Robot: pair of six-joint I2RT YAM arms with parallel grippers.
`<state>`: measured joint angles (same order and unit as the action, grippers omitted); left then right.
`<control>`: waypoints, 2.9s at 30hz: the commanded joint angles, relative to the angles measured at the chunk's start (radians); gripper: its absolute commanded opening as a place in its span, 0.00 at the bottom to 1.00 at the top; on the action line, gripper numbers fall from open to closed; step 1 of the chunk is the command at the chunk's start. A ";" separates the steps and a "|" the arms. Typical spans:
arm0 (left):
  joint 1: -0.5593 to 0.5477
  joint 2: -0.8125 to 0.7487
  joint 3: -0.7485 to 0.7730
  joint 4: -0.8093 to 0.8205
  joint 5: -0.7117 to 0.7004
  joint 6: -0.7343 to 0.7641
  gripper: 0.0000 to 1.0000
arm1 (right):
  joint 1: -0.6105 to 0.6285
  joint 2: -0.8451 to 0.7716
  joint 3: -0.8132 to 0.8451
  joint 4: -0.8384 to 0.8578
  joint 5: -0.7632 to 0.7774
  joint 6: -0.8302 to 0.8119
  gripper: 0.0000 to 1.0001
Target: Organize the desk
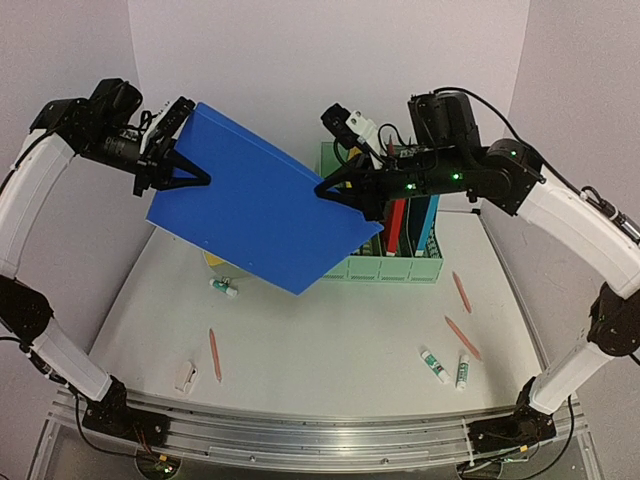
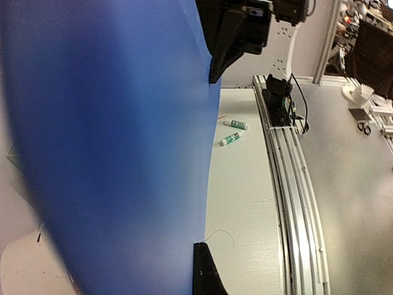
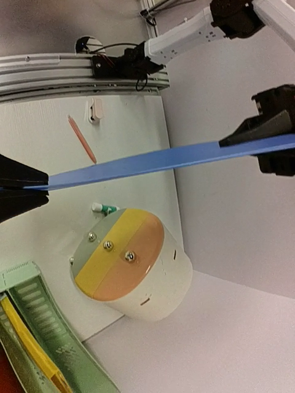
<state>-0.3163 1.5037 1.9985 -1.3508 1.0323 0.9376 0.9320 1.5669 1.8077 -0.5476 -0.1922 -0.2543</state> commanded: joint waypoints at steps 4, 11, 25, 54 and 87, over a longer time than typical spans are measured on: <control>0.008 -0.147 -0.137 0.600 -0.028 -0.661 0.00 | -0.047 -0.006 0.107 0.136 0.472 0.149 0.96; 0.013 -0.095 -0.024 0.844 -0.230 -1.108 0.00 | -0.089 -0.082 0.118 0.208 0.676 0.459 0.98; 0.044 -0.040 0.006 1.342 -0.171 -1.642 0.00 | -0.072 -0.138 -0.431 1.126 0.259 1.101 0.98; 0.044 -0.122 -0.285 1.552 -0.136 -1.897 0.00 | 0.024 0.351 -0.009 1.704 0.232 1.118 0.21; 0.045 -0.483 -0.680 1.180 -1.023 -0.655 1.00 | 0.203 0.476 0.393 0.896 1.412 -0.222 0.00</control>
<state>-0.2729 1.0394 1.3584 -0.1833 0.0613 0.2503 1.1713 2.0459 2.2052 0.3191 1.1661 -0.4030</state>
